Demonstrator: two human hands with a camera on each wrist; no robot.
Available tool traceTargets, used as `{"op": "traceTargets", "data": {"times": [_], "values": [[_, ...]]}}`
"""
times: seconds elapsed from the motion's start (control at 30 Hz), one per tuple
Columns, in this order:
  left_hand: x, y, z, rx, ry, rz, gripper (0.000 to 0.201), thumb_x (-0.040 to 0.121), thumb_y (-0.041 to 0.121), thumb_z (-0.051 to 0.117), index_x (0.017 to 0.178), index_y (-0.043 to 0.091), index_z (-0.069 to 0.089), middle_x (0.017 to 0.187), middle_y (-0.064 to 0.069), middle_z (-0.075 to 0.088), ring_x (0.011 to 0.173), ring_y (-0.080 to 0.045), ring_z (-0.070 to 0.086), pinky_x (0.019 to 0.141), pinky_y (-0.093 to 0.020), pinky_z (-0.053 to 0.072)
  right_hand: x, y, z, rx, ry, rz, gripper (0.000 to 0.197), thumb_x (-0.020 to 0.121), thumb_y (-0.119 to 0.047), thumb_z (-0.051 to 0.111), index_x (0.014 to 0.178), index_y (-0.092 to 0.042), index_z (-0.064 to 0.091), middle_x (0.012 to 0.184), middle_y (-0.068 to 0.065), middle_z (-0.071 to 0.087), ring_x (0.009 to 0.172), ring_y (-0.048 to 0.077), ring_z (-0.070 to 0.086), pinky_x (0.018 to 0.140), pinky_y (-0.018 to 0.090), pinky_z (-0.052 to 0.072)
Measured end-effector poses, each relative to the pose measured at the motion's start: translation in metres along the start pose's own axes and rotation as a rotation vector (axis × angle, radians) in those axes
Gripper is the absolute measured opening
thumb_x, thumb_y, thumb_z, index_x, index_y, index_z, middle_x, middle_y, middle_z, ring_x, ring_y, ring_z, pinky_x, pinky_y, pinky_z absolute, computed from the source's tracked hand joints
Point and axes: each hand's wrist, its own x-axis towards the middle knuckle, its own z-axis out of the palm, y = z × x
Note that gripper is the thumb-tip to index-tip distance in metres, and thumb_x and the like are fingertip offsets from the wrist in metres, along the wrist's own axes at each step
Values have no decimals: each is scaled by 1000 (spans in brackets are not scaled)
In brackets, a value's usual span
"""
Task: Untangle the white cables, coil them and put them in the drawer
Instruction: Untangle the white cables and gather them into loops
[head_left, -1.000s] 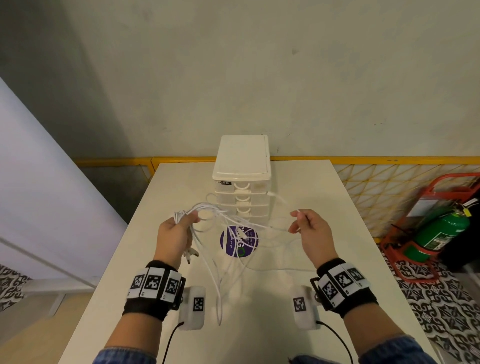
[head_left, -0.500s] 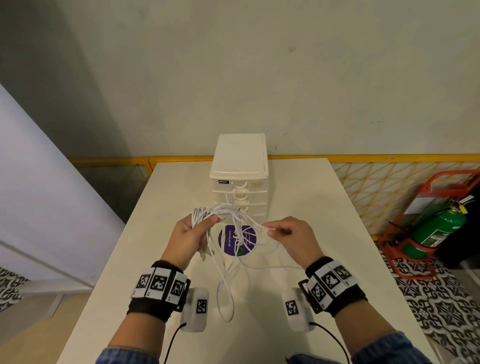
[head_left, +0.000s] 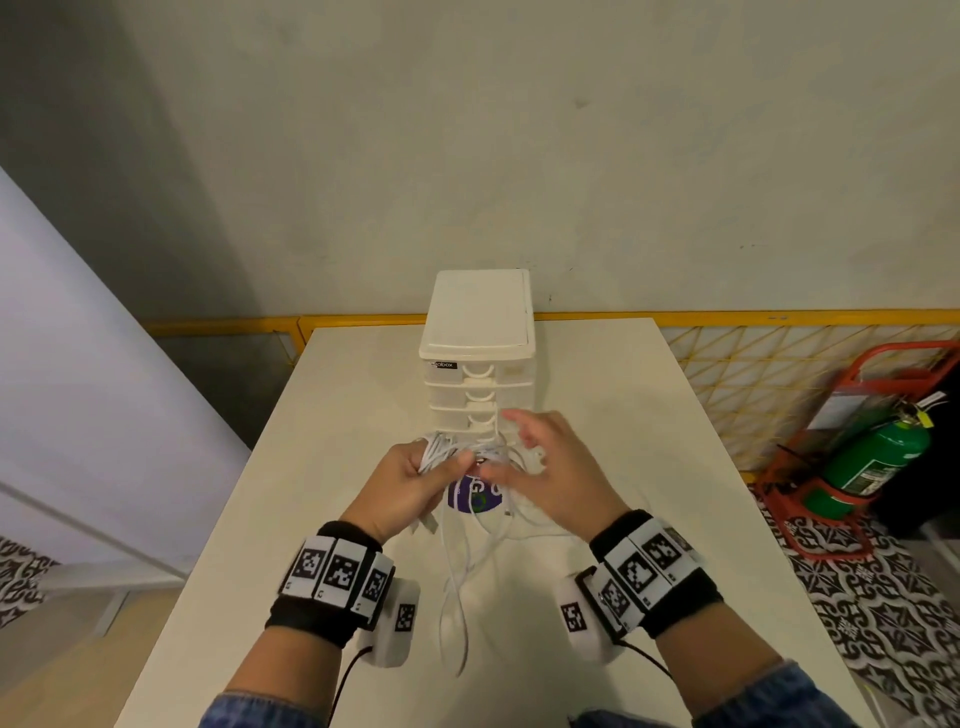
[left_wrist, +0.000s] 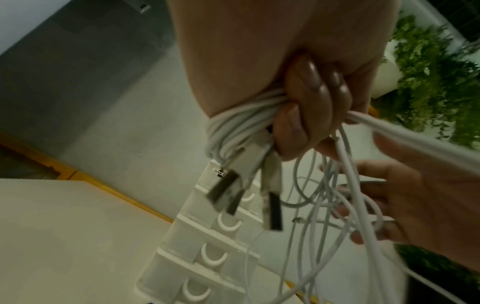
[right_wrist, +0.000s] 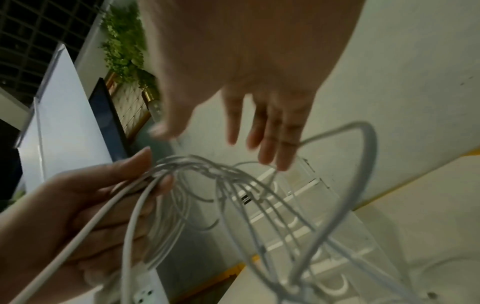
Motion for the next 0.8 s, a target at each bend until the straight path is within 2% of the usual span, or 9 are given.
{"op": "traceTargets", "data": {"times": [0.07, 0.17, 0.27, 0.4, 0.53, 0.63, 0.67, 0.73, 0.8], "values": [[0, 4, 5, 57, -13, 17, 43, 89, 27, 64, 60, 0, 48, 43, 2, 41, 39, -9, 35, 43, -16, 31, -2, 9, 10, -98, -109, -22, 63, 75, -48, 71, 132, -32, 48, 110, -6, 49, 97, 5, 52, 87, 20, 43], [1, 9, 3, 258, 13, 58, 40, 88, 28, 66, 57, 9, 50, 44, 8, 44, 41, -2, 39, 45, -15, 32, -1, 23, 7, -147, -35, -34, 38, 83, -30, 67, 121, -32, 61, 96, -4, 60, 85, 10, 57, 79, 21, 44], [2, 8, -6, 325, 68, 68, 38, 85, 33, 69, 59, 10, 53, 43, 12, 47, 42, 0, 42, 46, -14, 31, 1, 31, -1, -39, 41, -64, 28, 80, -20, 71, 106, -30, 70, 94, -6, 71, 84, 7, 62, 81, 18, 46], [3, 12, -17, 362, 115, -10, 50, 84, 40, 68, 75, -9, 61, 51, 3, 38, 43, -8, 40, 40, -16, 34, 1, 40, -13, 99, 164, -44, 19, 77, -11, 72, 89, -26, 76, 87, -10, 74, 83, -3, 66, 83, 17, 49], [3, 18, -16, 296, 85, -100, 39, 87, 34, 67, 63, 3, 61, 44, 4, 35, 37, -8, 34, 42, -20, 36, 2, 45, -16, 75, 163, -33, 22, 80, -8, 70, 90, -27, 75, 88, -12, 72, 84, -2, 65, 84, 18, 47], [4, 17, -10, 122, 63, -112, 38, 90, 27, 62, 60, 6, 59, 41, -1, 32, 36, -11, 26, 41, -23, 27, 2, 41, -16, -69, 201, -105, 35, 83, -2, 59, 105, -27, 67, 96, -12, 62, 85, 0, 57, 80, 11, 43], [4, 17, -7, 73, 50, -121, 37, 91, 27, 61, 61, 5, 59, 40, -1, 32, 36, -12, 24, 41, -23, 24, 0, 34, -15, -74, 229, -142, 30, 83, -6, 58, 104, -26, 64, 91, -12, 57, 81, 1, 54, 74, 8, 41], [3, 17, 0, 23, 19, -109, 39, 91, 27, 60, 59, 5, 59, 38, -1, 32, 35, -12, 23, 39, -20, 23, -4, 15, -8, -37, 193, -186, 9, 81, -29, 65, 87, -23, 62, 77, -10, 53, 69, 5, 50, 62, 12, 39], [1, 20, 9, 10, -13, -92, 47, 94, 25, 57, 48, 11, 54, 36, -2, 32, 33, -12, 25, 39, -18, 26, -8, 4, 7, -48, 76, -167, 33, 70, -55, 68, 71, -23, 59, 68, -7, 54, 63, 8, 49, 57, 17, 39]]}}
